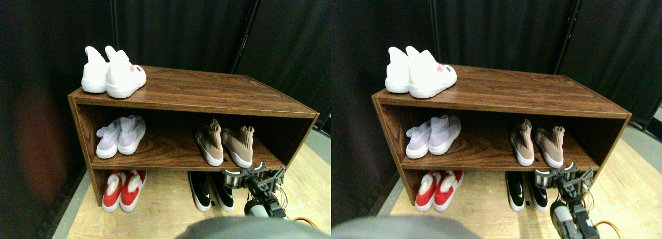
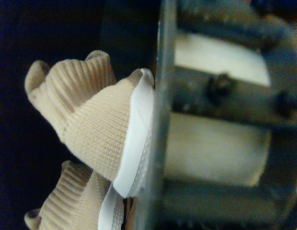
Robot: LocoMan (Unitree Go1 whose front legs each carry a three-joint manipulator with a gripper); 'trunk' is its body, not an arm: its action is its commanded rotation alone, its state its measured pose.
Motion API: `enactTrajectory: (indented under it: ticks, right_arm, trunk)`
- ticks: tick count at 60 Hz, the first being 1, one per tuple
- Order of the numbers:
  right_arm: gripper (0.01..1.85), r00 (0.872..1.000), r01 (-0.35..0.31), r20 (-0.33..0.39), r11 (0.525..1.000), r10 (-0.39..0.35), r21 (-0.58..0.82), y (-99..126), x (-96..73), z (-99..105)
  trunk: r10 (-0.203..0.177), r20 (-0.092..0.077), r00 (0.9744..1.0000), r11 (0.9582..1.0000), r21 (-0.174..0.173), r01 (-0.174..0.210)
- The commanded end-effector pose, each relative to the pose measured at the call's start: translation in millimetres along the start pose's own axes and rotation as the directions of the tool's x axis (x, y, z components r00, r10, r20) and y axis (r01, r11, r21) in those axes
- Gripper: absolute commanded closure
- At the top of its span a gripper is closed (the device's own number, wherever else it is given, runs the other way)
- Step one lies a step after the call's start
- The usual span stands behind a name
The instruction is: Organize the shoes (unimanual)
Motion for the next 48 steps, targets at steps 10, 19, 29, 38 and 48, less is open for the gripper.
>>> enactTrajectory:
  ticks: [10,19,29,38,48]
  right_arm:
    - [0.34,0.991,-0.13,-0.036,0.991,0.129,-0.02,16.9,-30.7,4.4]
    - [0.36,0.986,-0.163,-0.04,0.986,0.162,-0.043,22.3,-57.4,17.5]
    - [0.66,0.978,-0.21,-0.016,0.971,0.209,-0.115,27.4,-72.5,38.1]
    - [1.36,0.974,-0.215,0.034,0.964,0.223,-0.156,39.7,-80.5,55.9]
    - [1.8,0.955,-0.254,0.095,0.938,0.282,-0.235,51.9,-74.1,71.6]
  trunk:
    - [0.003,-0.02,0.9998,1.0,-0.008,-0.003]
    - [0.001,-0.018,0.9998,1.0,-0.008,-0.001]
    - [0.001,-0.018,0.9998,1.0,-0.008,-0.001]
    - [-0.005,-0.019,0.9998,1.0,-0.007,0.005]
    - [-0.001,-0.022,0.9998,1.0,-0.009,0.001]
